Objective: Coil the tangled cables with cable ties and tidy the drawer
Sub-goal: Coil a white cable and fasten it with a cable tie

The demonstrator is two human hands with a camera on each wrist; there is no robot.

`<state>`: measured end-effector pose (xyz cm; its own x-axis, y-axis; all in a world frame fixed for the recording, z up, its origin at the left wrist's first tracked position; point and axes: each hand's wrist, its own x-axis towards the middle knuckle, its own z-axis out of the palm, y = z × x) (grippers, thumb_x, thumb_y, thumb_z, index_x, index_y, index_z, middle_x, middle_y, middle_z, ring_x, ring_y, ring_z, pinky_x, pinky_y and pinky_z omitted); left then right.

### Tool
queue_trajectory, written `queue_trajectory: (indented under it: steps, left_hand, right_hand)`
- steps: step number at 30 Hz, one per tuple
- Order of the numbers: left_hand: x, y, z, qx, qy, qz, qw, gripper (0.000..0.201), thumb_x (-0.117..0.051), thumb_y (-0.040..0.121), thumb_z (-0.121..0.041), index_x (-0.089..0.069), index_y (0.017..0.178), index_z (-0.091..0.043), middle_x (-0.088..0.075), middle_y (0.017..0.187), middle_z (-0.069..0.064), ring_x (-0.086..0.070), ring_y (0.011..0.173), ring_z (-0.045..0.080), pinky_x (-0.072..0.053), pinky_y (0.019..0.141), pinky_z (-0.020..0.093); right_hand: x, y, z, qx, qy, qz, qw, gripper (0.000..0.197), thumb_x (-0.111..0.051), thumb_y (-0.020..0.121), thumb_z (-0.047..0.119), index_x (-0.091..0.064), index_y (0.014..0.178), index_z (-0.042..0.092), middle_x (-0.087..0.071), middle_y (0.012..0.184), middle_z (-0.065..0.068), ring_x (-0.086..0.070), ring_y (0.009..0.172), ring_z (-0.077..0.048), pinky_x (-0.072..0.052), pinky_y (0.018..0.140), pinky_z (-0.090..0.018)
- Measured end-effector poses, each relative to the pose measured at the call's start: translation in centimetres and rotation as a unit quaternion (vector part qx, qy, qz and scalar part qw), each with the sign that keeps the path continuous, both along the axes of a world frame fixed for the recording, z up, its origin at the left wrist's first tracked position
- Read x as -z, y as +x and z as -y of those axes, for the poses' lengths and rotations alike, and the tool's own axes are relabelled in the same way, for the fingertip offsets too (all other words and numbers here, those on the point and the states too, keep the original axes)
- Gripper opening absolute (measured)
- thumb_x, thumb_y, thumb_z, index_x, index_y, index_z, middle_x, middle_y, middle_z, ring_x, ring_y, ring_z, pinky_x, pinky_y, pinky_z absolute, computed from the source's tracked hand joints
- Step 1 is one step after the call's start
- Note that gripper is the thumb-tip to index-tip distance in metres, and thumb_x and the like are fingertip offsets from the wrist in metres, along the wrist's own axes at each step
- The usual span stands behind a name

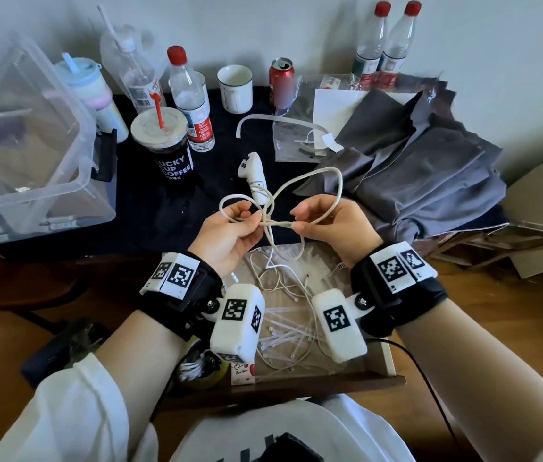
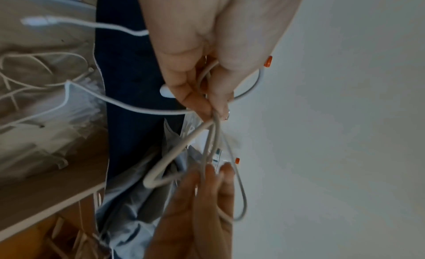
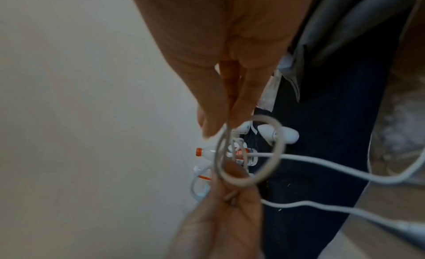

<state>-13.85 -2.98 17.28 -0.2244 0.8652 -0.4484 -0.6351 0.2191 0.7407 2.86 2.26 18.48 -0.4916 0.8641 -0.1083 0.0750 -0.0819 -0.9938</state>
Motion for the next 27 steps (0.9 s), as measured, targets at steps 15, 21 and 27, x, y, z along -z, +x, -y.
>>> queue_trajectory:
  steps: [15, 21, 27]
  left_hand:
    - [0.2, -0.9, 0.9, 0.062, 0.008, 0.008, 0.998, 0.025, -0.048, 0.089, 0.009, -0.048, 0.072, -0.01, -0.066, 0.062, 0.005, -0.062, 0.053, 0.01, -0.044, 0.044, 0.015]
    - [0.1, -1.1, 0.9, 0.047, 0.003, 0.018, 0.999, 0.024, -0.046, 0.092, 0.005, -0.051, 0.077, -0.012, -0.066, 0.061, 0.004, -0.063, 0.054, 0.009, -0.053, 0.053, 0.019]
    - [-0.2, 0.1, 0.5, 0.047, 0.016, -0.019, 0.999, 0.023, -0.046, 0.093, 0.003, -0.049, 0.077, -0.013, -0.068, 0.059, 0.0, -0.065, 0.054, 0.008, -0.054, 0.054, 0.02]
  right_hand:
    - [-2.1, 1.3, -1.1, 0.086, -0.074, -0.061, 0.992, 0.016, -0.053, 0.088, -0.001, -0.057, 0.074, 0.005, -0.066, 0.052, -0.002, -0.063, 0.046, -0.01, -0.051, 0.046, -0.015]
    - [-1.5, 1.3, -1.1, 0.084, -0.112, -0.067, 0.988, 0.017, -0.048, 0.095, 0.019, -0.062, 0.088, 0.012, -0.058, 0.058, 0.003, -0.057, 0.05, -0.004, -0.05, 0.048, -0.016]
    - [-0.7, -0.8, 0.4, -0.163, -0.05, 0.022, 0.985, 0.024, -0.07, 0.073, -0.002, -0.064, 0.087, 0.016, -0.058, 0.057, 0.006, -0.054, 0.051, -0.005, -0.05, 0.055, -0.018]
